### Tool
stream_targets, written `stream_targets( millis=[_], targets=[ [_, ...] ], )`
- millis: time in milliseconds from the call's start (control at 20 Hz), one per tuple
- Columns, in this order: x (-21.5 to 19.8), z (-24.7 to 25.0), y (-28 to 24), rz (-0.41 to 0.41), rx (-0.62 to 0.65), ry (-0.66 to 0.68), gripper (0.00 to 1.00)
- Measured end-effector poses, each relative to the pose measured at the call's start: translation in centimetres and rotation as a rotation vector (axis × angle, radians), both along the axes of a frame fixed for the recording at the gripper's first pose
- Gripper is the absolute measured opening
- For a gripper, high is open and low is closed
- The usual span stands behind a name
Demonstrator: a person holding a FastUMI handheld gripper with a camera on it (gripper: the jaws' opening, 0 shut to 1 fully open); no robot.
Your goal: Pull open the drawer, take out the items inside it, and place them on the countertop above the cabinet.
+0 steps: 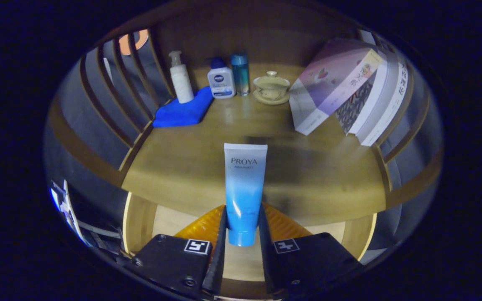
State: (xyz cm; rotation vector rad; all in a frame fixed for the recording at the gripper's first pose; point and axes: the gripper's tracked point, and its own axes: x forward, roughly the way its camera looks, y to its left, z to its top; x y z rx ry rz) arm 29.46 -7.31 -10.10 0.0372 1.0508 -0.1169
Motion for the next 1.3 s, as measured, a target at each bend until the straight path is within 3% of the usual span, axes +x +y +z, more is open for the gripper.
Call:
stream_targets(
  millis=[450, 650, 1050, 1300],
  targets=[
    [3.1, -1.9, 0.0, 0.007, -0.036, -0.044, 0.42],
    [3.2, -1.2, -0.5, 0.001, -0.048, -0.076, 0.5],
    [-1.8, 2.9, 1.5, 0.045, -0.022, -0.164, 0.76],
    [-6.5, 5.2, 3.9, 0.101, -0.006, -0.207, 0.76]
  ],
)
